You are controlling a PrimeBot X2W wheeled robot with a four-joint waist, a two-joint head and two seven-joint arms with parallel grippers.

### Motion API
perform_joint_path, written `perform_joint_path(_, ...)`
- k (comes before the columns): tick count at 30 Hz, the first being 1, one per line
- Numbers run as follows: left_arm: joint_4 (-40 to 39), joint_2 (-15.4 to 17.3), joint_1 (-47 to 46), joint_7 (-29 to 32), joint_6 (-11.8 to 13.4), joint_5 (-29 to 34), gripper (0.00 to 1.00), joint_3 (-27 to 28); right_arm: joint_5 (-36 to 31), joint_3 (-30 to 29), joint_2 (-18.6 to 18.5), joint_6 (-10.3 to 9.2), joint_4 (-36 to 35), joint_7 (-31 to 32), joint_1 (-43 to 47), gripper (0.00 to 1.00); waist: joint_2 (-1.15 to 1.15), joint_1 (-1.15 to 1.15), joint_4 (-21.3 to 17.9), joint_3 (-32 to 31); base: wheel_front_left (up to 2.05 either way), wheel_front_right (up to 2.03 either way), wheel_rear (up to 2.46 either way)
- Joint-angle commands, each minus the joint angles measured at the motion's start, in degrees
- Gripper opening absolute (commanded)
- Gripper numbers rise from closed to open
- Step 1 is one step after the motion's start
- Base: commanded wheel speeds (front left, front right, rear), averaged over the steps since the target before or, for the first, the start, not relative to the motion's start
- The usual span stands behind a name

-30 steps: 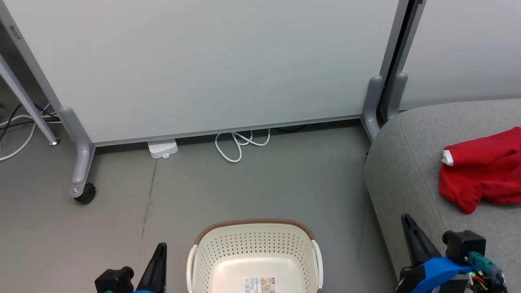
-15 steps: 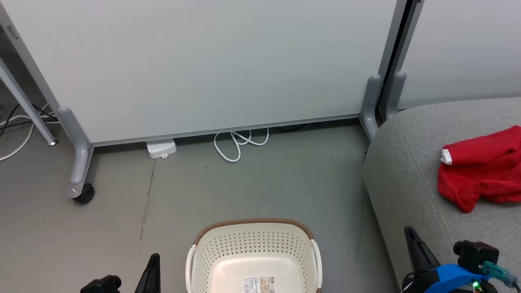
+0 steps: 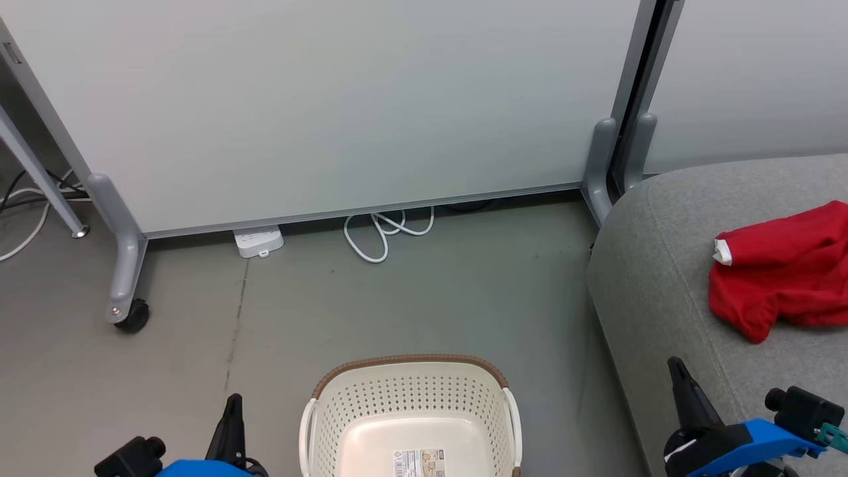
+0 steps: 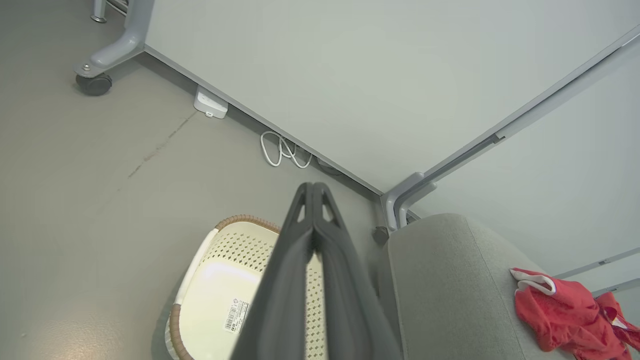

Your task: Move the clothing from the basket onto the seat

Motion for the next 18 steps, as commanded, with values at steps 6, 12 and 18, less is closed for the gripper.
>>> perform_joint_path(6, -2.1, -0.1, -2.4, 1.6, 0.0, -5.6, 0.00, 1.7, 6.9, -0.5, -0.3, 0.01, -1.3, 1.0, -2.0, 0.00, 0.00, -0.01, -0.2, 0.1, 0.00, 0.00, 0.00)
perform_joint_path(12, -3.0, -0.4, -2.8, 2.8, -0.1, -9.5, 0.00, 2.6, 11.7, -0.7, -0.3, 0.01, -1.6, 1.7, -2.4, 0.00, 0.00, -0.01, -0.4, 0.2, 0.00, 0.00, 0.00)
perform_joint_path(18, -3.9, -0.6, -3.3, 4.1, -0.1, -13.8, 0.00, 3.8, 16.9, -1.0, -0.4, 0.02, -2.0, 2.4, -2.7, 0.00, 0.00, -0.01, -0.6, 0.3, 0.00, 0.00, 0.00)
